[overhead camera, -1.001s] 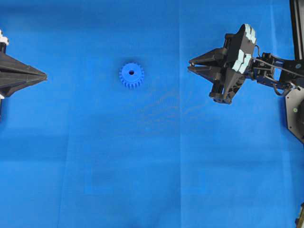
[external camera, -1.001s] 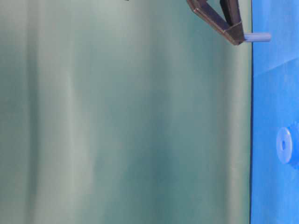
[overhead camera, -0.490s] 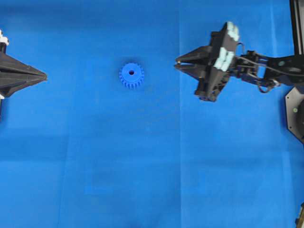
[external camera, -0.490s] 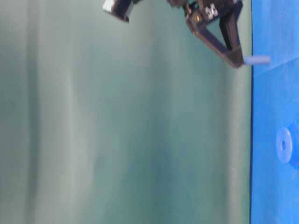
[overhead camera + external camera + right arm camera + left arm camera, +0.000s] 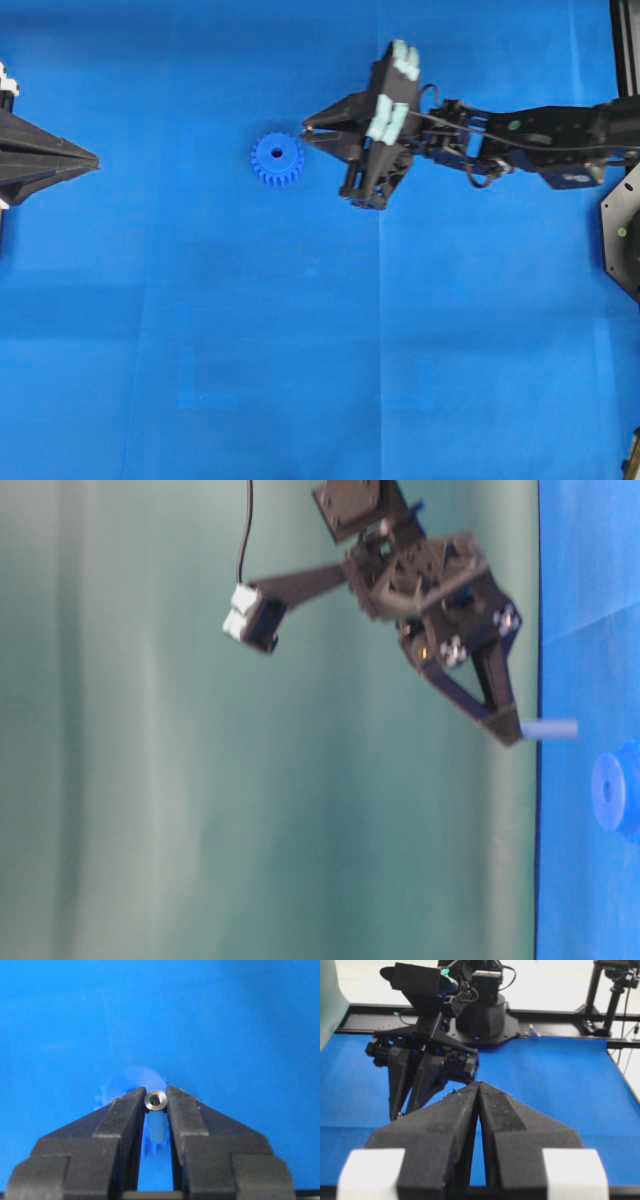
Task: Insert the shaft placed at a random location into the center hole of the small gear at another random location.
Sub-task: 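Lift the shaft and carry it left above the blue gear's hole, then align the held shaft over the gear's center hole and lower it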
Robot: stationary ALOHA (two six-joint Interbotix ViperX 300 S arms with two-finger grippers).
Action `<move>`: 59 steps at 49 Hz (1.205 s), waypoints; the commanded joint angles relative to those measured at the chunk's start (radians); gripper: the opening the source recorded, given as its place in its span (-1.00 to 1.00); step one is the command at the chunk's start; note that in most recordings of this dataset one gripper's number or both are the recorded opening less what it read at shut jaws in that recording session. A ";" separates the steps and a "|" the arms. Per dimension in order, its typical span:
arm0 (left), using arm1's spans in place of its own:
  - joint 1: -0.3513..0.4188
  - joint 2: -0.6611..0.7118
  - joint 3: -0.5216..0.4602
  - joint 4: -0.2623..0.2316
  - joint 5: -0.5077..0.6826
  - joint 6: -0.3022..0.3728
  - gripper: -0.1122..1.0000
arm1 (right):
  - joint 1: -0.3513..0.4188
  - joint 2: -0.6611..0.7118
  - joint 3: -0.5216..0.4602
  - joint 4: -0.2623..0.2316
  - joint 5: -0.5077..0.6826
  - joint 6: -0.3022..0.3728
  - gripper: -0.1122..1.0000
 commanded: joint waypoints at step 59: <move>0.000 0.003 -0.011 0.000 -0.006 0.000 -0.80 | 0.011 0.132 -0.117 0.002 -0.043 0.011 -0.74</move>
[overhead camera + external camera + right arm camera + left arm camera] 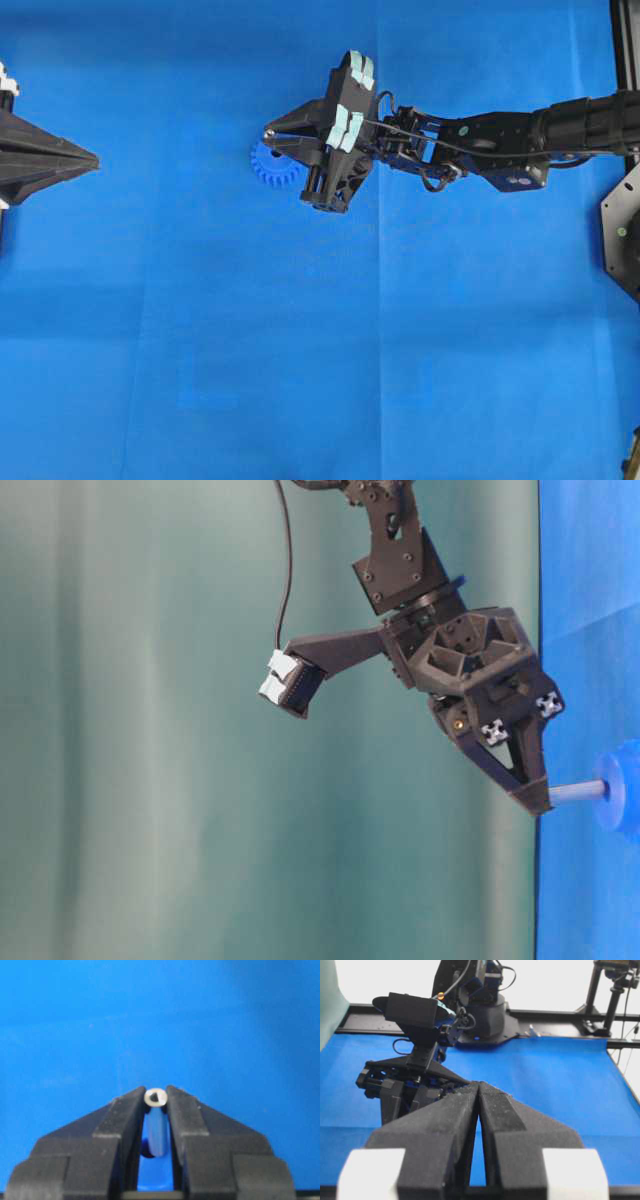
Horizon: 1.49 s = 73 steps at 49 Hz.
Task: Insert the shaft placed at a random location into the center hole of the small gear at another random location.
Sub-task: 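Align the held shaft over the gear's center hole and lower it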
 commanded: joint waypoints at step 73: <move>0.000 0.003 -0.011 0.002 -0.011 0.000 -0.80 | 0.021 -0.003 0.028 0.018 -0.127 0.023 -0.74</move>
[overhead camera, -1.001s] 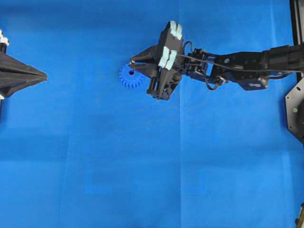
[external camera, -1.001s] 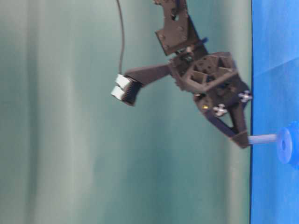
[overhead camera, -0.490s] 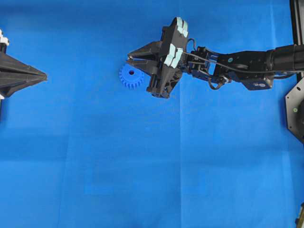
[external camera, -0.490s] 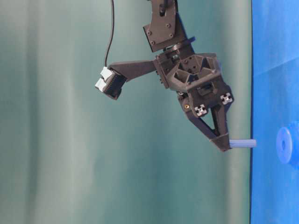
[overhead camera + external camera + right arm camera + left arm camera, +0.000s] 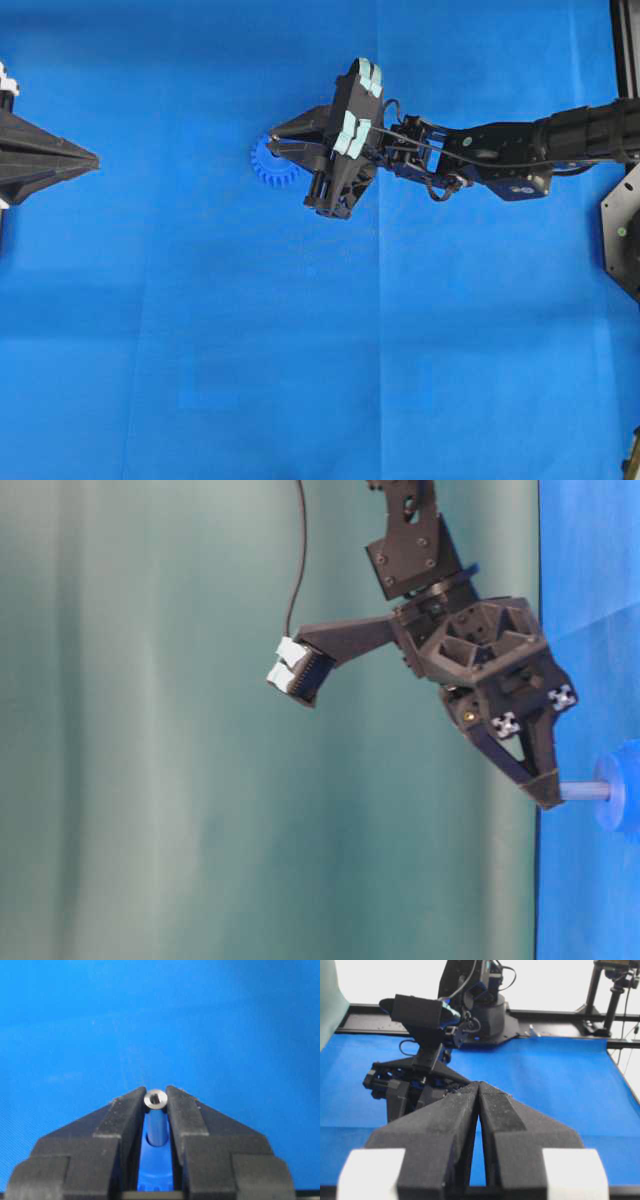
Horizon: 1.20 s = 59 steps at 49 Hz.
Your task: Insert the shaft placed at a random location into the center hole of the small gear at another random location.
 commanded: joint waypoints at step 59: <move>0.000 0.006 -0.011 0.003 -0.009 0.000 -0.80 | -0.005 0.063 -0.021 0.000 0.009 -0.008 -0.74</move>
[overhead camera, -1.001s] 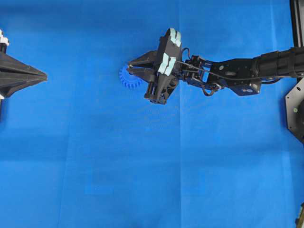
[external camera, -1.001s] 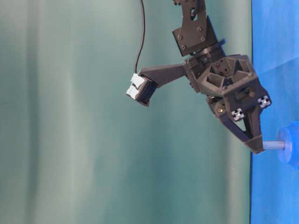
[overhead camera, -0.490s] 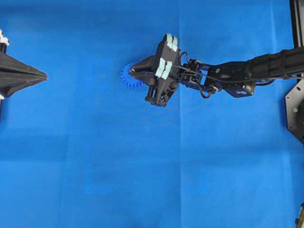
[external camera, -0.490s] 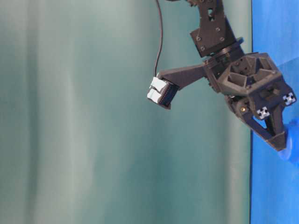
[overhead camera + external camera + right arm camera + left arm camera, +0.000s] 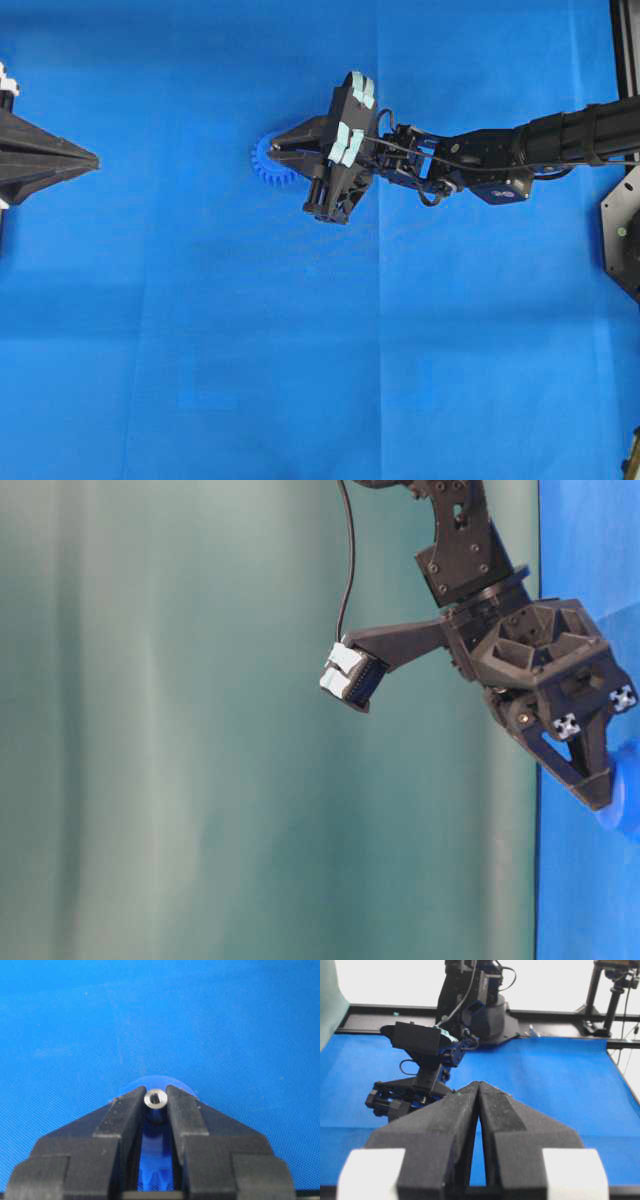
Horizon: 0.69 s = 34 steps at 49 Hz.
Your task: Insert the shaft placed at a random location into the center hole of the small gear at another random location.
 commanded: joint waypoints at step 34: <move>-0.002 0.003 -0.011 0.002 -0.006 -0.002 -0.80 | 0.006 -0.034 -0.021 -0.012 0.038 -0.002 0.09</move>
